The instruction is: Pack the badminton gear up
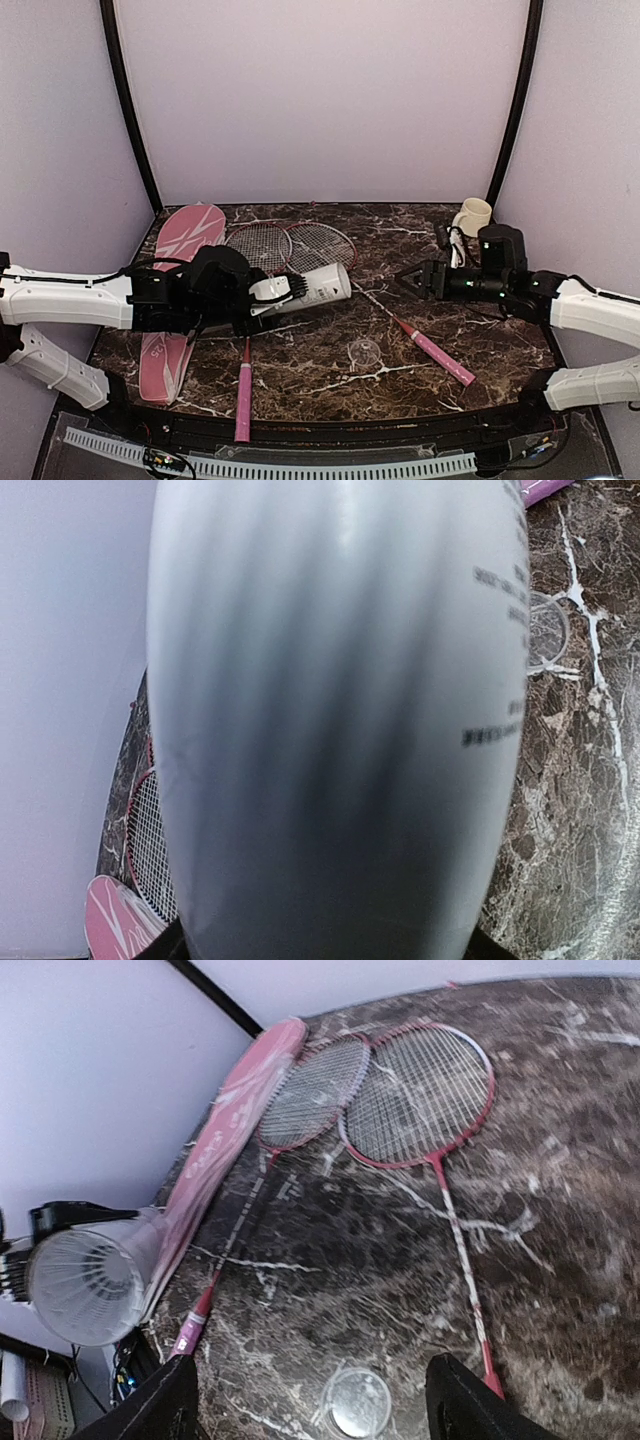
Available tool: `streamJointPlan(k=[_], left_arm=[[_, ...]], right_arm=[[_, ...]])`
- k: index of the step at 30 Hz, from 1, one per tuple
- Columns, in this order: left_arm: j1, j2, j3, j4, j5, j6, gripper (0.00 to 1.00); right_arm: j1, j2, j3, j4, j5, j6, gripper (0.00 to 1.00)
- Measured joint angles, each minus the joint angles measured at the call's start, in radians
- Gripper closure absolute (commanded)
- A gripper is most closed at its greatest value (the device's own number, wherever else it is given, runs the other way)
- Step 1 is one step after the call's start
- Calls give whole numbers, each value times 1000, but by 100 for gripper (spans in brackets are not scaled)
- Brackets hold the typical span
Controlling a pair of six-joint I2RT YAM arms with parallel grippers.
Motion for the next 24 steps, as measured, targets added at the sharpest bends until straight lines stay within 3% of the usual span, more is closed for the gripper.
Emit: streamJointPlan(k=[6, 10, 15, 24], left_arm=[[2, -1, 0, 7, -33, 1, 37], [2, -1, 0, 7, -33, 3, 37], [2, -1, 0, 7, -28, 3, 37], [2, -1, 0, 7, -18, 3, 37]], right_arm=[[85, 80, -55, -84, 104, 76, 39], [193, 158, -57, -116, 171, 130, 58], [267, 316, -36, -158, 245, 175, 74], [307, 489, 106, -196, 317, 167, 80]])
